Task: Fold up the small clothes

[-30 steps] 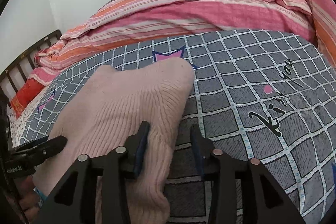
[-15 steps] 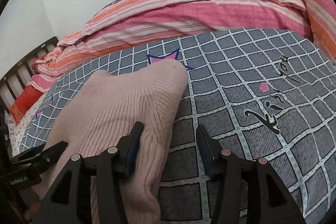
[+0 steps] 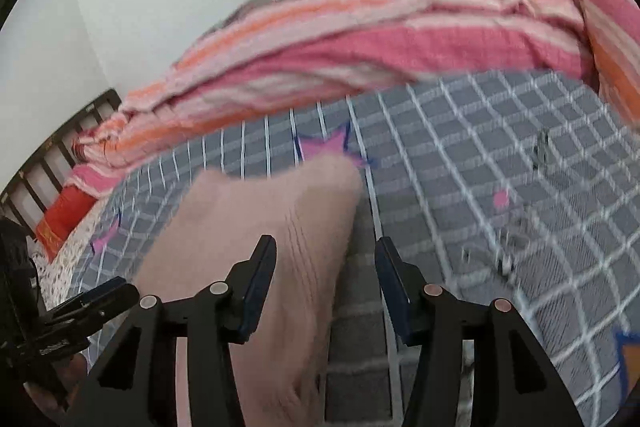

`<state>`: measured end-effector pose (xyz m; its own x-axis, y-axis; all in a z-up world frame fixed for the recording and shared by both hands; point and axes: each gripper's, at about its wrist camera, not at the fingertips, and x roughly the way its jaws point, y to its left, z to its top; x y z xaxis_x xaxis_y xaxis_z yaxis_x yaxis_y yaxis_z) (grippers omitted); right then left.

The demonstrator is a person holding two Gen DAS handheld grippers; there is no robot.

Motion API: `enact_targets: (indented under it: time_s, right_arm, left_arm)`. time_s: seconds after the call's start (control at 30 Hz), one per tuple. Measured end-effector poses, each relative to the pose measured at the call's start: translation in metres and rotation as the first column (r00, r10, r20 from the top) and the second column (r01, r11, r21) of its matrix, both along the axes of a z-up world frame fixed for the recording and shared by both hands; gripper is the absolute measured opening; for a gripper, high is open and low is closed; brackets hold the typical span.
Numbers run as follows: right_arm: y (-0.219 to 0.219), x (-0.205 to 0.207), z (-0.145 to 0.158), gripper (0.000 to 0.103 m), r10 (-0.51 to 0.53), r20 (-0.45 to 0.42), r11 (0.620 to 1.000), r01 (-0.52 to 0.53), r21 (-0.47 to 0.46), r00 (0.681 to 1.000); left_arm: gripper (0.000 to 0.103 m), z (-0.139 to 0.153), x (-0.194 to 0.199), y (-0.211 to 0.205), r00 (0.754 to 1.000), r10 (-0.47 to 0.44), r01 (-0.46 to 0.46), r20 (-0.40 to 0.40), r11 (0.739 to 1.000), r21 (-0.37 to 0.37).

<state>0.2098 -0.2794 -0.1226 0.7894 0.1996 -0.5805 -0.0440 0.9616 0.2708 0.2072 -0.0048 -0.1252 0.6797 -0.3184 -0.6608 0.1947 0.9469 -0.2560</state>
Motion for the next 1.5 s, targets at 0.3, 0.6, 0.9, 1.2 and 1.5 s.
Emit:
enact_targets:
  time_s: [0.3, 0.6, 0.9, 1.2, 1.5]
  right_arm:
    - [-0.010, 0.029, -0.040, 0.037, 0.019, -0.085, 1.000, -0.018, 0.019, 0.996]
    - [0.002, 0.031, -0.044, 0.037, -0.015, -0.067, 0.997, 0.010, -0.072, 0.998]
    - [0.002, 0.029, -0.044, 0.037, -0.017, -0.051, 0.996, 0.013, -0.084, 0.999]
    - [0.001, 0.029, -0.043, 0.040, -0.019, -0.046, 0.997, 0.016, -0.076, 0.999]
    - [0.006, 0.026, -0.041, 0.041, -0.036, -0.037, 0.993, 0.032, -0.110, 0.999]
  left_arm:
    - [0.044, -0.023, 0.074, 0.008, 0.994, 0.015, -0.028, -0.108, 0.992, -0.121]
    - [0.036, -0.043, 0.109, 0.001, 0.993, 0.110, -0.114, -0.052, 0.990, -0.083]
    - [0.038, -0.044, 0.106, -0.003, 0.992, 0.124, -0.125, -0.030, 0.991, -0.038]
    - [0.049, -0.045, 0.105, 0.003, 0.992, 0.121, -0.124, -0.043, 0.989, -0.077]
    - [0.051, -0.032, 0.080, -0.014, 0.999, 0.042, -0.042, -0.014, 0.999, 0.004]
